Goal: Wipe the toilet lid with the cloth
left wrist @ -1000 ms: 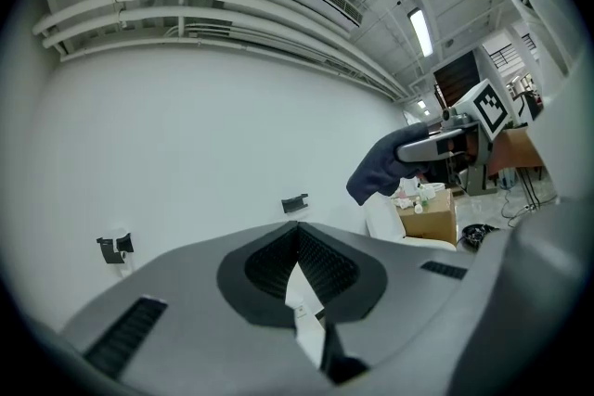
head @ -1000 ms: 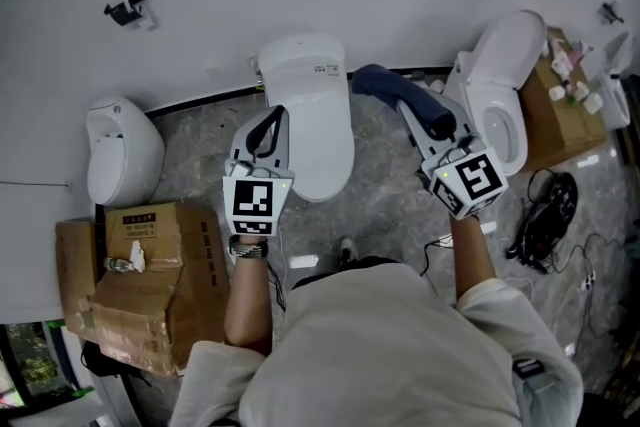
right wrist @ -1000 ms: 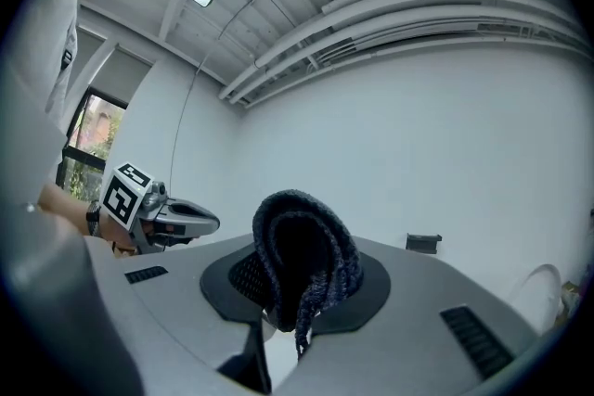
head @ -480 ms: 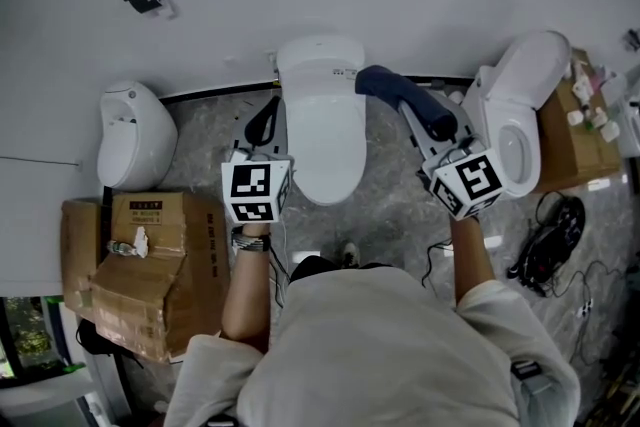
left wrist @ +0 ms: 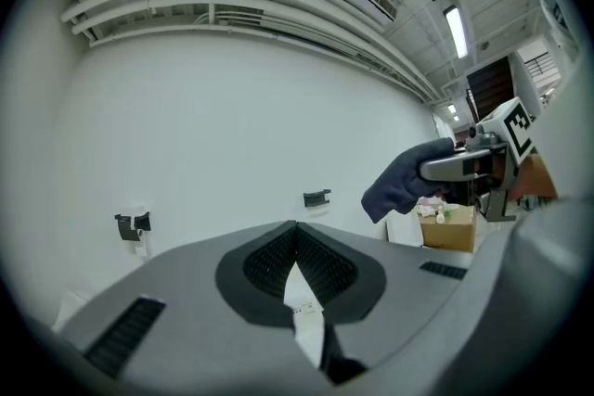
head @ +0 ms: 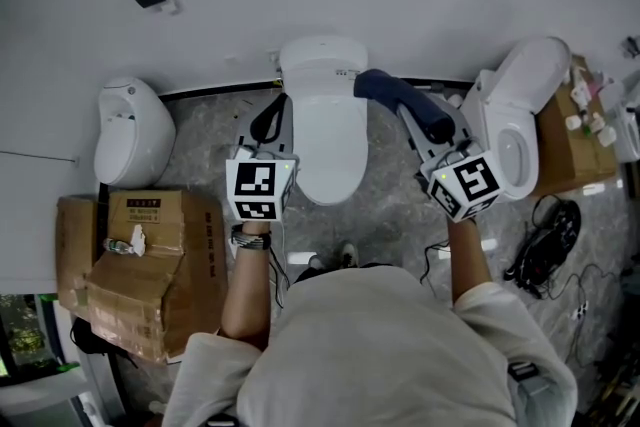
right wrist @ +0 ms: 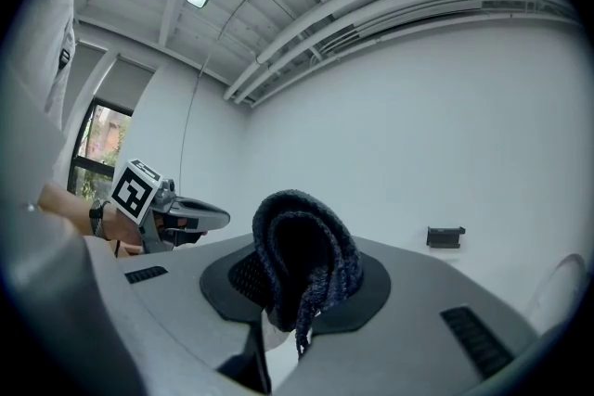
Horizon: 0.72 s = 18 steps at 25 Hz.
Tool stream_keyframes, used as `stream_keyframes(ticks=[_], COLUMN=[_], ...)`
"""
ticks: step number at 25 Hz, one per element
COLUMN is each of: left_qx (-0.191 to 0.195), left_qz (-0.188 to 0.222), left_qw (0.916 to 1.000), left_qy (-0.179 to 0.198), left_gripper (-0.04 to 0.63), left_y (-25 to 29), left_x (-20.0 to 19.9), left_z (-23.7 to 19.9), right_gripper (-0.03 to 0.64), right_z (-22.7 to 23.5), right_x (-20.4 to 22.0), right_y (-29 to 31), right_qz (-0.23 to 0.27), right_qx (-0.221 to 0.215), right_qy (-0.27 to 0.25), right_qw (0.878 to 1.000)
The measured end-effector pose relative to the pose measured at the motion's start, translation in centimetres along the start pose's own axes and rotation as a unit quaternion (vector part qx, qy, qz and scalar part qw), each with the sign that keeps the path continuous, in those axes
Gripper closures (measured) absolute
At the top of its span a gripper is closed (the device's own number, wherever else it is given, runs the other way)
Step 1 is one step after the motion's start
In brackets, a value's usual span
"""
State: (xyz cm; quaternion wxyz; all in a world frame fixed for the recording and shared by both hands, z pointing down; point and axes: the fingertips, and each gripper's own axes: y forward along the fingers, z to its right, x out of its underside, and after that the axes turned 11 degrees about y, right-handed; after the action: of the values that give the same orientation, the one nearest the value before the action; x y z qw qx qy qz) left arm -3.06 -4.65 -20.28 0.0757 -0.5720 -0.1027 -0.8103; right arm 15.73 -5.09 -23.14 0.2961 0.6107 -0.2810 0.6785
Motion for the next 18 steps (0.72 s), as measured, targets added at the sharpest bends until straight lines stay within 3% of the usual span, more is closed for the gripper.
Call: stream_keyframes(ticks=[5, 11, 18], left_qx=[0.001, 0.002, 0.005], left_qz=[0.007, -0.003, 0.013], left_qw=[0.9999, 1.0, 0.9999], left_qy=[-0.011, 0.007, 0.006], left_gripper=[0.603, 0.601, 0.6], left_y=[-1.0, -2.1, -3.9], left_x=[0.3, 1.0, 1.9], left_z=[-1.2, -2.7, -4.7], right_gripper=[0.532, 0.532, 0.532], right_z=[-1.1, -2.7, -5.7], right_x=[0.2, 0.3, 0.4], right_y=[0.3, 0.7, 1.7], right_qz=[0.001, -0.002, -0.007], right_qx=[0.009, 0.022, 0.025], right_qy=[0.006, 0.01, 0.007], right_qw=[1.0, 1.0, 1.0])
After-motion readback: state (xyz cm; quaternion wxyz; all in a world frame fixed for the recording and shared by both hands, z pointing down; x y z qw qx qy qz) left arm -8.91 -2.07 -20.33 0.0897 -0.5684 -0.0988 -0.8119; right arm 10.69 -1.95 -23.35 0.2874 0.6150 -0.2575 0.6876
